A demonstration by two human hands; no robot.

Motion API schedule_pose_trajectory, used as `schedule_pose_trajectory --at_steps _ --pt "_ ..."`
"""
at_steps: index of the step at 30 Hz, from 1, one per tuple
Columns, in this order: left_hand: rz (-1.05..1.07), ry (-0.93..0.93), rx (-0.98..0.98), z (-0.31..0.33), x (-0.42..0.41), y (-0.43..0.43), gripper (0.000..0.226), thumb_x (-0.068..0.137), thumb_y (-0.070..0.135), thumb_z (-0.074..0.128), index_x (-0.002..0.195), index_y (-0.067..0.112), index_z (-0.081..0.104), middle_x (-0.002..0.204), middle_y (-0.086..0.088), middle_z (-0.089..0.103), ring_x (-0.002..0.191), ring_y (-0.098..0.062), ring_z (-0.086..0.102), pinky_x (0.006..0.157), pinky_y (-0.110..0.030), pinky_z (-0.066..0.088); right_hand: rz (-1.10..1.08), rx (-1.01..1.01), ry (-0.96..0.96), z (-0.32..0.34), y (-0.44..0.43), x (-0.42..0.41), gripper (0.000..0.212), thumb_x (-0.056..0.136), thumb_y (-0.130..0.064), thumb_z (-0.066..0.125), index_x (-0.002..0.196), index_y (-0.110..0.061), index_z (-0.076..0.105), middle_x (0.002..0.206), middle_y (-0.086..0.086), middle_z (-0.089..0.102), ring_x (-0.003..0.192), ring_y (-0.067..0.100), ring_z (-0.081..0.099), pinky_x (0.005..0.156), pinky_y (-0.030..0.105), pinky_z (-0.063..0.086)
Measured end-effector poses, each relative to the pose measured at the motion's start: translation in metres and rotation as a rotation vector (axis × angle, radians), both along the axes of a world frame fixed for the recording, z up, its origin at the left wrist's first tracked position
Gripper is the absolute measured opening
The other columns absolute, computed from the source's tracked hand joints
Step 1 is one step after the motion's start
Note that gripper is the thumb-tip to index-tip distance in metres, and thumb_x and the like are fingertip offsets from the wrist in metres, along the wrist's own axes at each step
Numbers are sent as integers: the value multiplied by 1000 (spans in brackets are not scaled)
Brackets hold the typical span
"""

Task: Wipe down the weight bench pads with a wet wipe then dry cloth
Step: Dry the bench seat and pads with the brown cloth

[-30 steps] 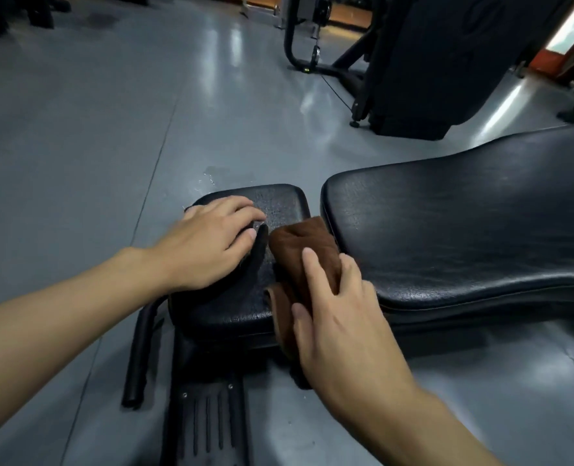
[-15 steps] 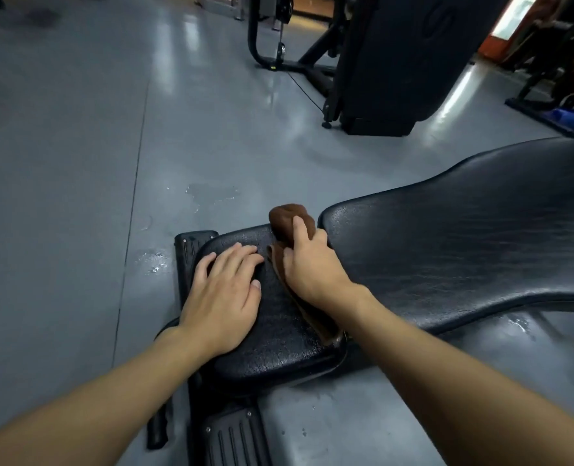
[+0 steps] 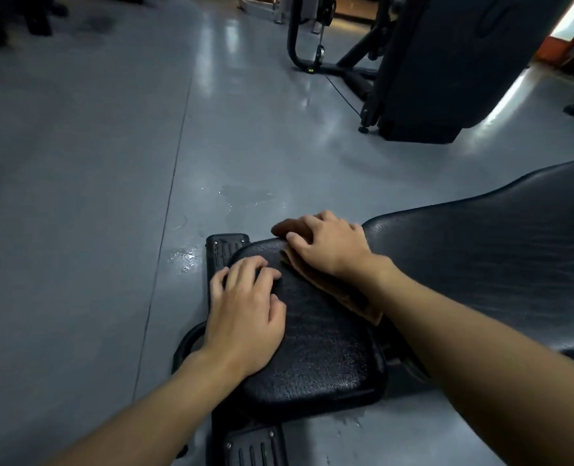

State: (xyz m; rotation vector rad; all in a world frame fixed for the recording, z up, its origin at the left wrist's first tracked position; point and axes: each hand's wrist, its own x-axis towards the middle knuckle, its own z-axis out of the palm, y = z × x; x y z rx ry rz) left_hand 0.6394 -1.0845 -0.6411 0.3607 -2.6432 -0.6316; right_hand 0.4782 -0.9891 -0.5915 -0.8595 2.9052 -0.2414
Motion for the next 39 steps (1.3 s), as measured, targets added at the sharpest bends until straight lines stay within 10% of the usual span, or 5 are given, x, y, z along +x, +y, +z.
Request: schedule_pose_trajectory --at_steps 14,21,27,32,39 --pt "52 -31 95 -11 42 -2 53 90 59 30 121 24 55 127 14 43 125 -6 39 98 -29 42 405 161 -56 -7 -83 21 48 92 -68 35 118 -35 59 124 0 61 120 24 55 88 40 38" --pt "13 -8 155 -9 46 -1 43 95 50 44 131 25 49 139 15 39 135 -1 26 110 -21 28 184 146 -94 6 -33 -24 42 91 -62 33 119 -49 61 126 -3 65 116 27 57 90 38 43" --pt "156 348 668 6 39 -43 33 84 22 55 115 24 44 106 9 56 99 -1 54 89 -18 42 409 145 65 -7 -58 11 43 90 -59 36 114 -31 59 121 0 57 118 28 54 95 43 37" --pt "83 240 1001 27 -12 -71 48 101 20 41 147 13 29 145 -4 46 129 -11 45 111 -26 33 601 103 -5 2 -57 28 45 96 -59 41 139 -47 47 157 -13 34 147 21 25 116 48 17" --pt "42 -176 150 12 -6 -53 46 95 36 42 141 44 39 117 -3 41 117 -27 41 104 -40 38 175 -30 -13 -7 39 55 63 98 -59 32 155 -35 21 166 6 8 153 22 1 122 43 10"
